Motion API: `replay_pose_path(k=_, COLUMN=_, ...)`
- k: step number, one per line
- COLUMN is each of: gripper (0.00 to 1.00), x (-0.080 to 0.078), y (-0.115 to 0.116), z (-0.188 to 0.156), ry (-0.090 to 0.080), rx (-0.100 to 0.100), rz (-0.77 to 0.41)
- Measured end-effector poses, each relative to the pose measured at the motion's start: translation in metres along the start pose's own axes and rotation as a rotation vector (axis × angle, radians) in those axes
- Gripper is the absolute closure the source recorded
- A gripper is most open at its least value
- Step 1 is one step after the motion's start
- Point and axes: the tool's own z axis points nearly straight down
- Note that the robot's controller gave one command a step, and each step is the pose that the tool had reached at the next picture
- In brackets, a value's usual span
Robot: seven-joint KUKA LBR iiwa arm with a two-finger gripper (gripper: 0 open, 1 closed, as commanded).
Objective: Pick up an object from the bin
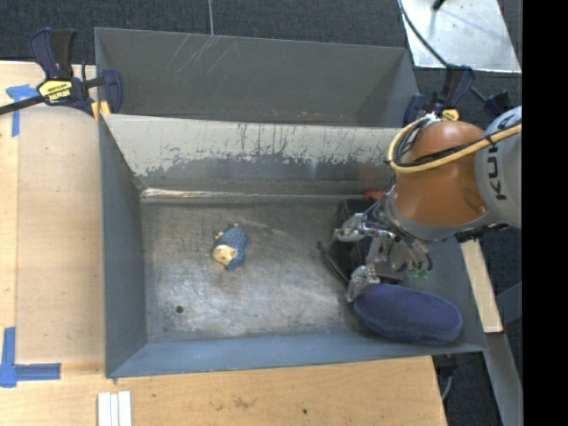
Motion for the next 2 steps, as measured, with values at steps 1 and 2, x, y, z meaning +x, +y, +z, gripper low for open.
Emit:
replay_pose_path(k=1, gripper=1.0, x=-0.003, y=-0.003, z=-0.002, ry=-0.014, rx=0.005, rz=0.004)
replay_pose_path(k=2, gripper=1.0, x=-0.015, y=-0.023, z=-0.162, ry=-0.013, rx=0.01, rz=-0.187)
